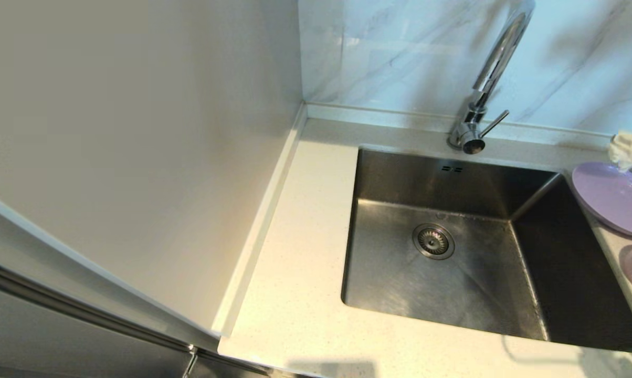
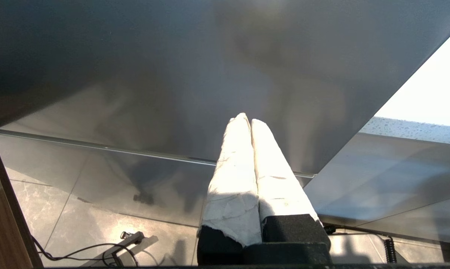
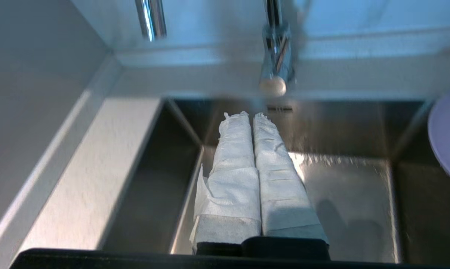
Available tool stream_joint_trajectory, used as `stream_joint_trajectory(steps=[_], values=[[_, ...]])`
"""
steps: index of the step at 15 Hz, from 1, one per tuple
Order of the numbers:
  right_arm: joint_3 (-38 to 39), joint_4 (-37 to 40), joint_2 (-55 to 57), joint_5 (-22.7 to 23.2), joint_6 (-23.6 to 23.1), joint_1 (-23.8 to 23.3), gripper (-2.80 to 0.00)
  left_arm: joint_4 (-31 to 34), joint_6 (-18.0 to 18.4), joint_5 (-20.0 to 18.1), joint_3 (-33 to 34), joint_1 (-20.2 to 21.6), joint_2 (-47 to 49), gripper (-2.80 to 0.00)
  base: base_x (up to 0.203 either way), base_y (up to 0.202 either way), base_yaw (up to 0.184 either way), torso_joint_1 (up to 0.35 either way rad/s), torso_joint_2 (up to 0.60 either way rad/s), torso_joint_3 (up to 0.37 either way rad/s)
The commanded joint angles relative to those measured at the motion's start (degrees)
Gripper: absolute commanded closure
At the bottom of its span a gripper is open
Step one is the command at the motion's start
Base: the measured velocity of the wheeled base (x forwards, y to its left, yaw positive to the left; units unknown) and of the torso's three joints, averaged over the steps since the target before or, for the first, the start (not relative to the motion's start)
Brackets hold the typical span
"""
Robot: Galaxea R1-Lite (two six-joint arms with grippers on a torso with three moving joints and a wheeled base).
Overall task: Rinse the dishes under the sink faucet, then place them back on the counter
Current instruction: Turn on the faucet
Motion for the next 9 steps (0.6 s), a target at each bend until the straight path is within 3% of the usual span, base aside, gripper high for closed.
stream_joint_trajectory(steps=[1, 6, 9], values=[[-3.7, -4.9, 7.2, -0.1, 0.2, -0.4, 0.00, 0.0, 0.0, 0.0, 0.0, 0.0, 0.0, 0.00, 0.000, 0.000, 0.000, 0.000, 0.00, 0.000], [-14.2, -5.3, 16.5, -0.1, -0.5, -1.7, 0.00, 0.0, 0.0, 0.0, 0.0, 0.0, 0.0, 0.00, 0.000, 0.000, 0.000, 0.000, 0.00, 0.000], [-20.8, -0.5, 20.9, -0.1, -1.6, -2.4, 0.00, 0.0, 0.0, 0.0, 0.0, 0.0, 0.0, 0.00, 0.000, 0.000, 0.000, 0.000, 0.00, 0.000]])
